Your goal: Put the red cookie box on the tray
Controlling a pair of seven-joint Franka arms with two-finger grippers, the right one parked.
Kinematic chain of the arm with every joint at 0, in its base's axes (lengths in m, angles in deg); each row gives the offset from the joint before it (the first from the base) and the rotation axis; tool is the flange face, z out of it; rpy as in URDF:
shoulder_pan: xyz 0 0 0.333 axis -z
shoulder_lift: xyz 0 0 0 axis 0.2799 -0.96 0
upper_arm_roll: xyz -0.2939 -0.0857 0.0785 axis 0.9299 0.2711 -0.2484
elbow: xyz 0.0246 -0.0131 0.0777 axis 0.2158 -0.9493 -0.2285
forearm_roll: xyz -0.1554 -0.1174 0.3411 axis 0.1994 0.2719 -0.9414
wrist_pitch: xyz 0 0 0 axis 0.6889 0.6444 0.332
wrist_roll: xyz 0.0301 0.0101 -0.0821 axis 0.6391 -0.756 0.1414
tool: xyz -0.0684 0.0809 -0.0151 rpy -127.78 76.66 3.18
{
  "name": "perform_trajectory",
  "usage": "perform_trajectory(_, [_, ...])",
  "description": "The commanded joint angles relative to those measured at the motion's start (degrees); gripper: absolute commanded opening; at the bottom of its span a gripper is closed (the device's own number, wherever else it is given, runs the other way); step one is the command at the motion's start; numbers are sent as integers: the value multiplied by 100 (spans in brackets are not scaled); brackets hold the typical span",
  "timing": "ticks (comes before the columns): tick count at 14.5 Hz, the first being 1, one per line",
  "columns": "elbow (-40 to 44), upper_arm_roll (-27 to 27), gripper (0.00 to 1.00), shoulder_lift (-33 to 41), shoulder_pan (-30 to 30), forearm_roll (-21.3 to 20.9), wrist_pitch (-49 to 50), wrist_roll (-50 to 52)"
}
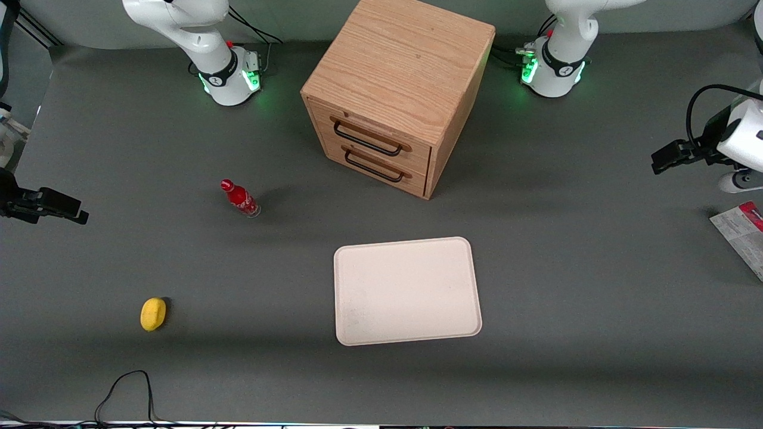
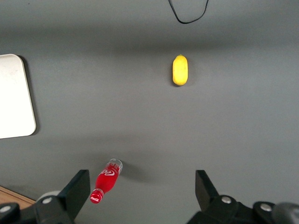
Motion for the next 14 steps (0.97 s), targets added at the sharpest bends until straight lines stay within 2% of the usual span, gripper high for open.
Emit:
perform_trajectory(1, [251,-62,100,-122,148,11,323,-60])
perform_trajectory(4, [252,-98,100,-149,244,73,376,-42])
perform_trajectory(8, [340,-581,100,-149,675,99,263,-69])
perform_trajectory(12, [287,-696,100,-96,632,248,254,-209])
perform_trajectory(14, [-10,-722,100,122,649,248,132,-218])
